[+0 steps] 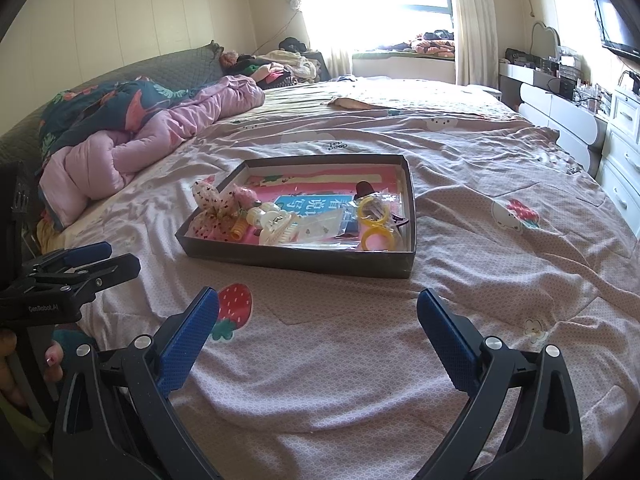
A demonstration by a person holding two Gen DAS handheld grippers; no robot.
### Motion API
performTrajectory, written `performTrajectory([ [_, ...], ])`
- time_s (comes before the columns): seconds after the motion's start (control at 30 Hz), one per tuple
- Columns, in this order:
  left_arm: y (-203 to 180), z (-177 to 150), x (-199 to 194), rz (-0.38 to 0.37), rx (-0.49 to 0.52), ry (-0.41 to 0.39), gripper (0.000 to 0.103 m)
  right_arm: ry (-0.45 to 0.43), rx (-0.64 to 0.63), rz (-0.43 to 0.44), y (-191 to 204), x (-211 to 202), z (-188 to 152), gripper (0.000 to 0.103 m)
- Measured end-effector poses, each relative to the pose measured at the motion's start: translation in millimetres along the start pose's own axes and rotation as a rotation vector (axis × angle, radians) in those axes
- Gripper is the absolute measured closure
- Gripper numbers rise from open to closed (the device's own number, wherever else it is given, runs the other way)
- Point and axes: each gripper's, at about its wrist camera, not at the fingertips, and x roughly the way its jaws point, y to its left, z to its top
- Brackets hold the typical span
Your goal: Organize jewelry
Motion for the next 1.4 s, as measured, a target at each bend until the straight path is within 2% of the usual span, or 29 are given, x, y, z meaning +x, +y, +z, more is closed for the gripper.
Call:
performTrajectory([
  [1.4,1.3,2.4,-1.1,0.009,0.003,-0.004,0.011,0.0,-0.003,-0.002,0.3,-2.3,1.2,0.007],
])
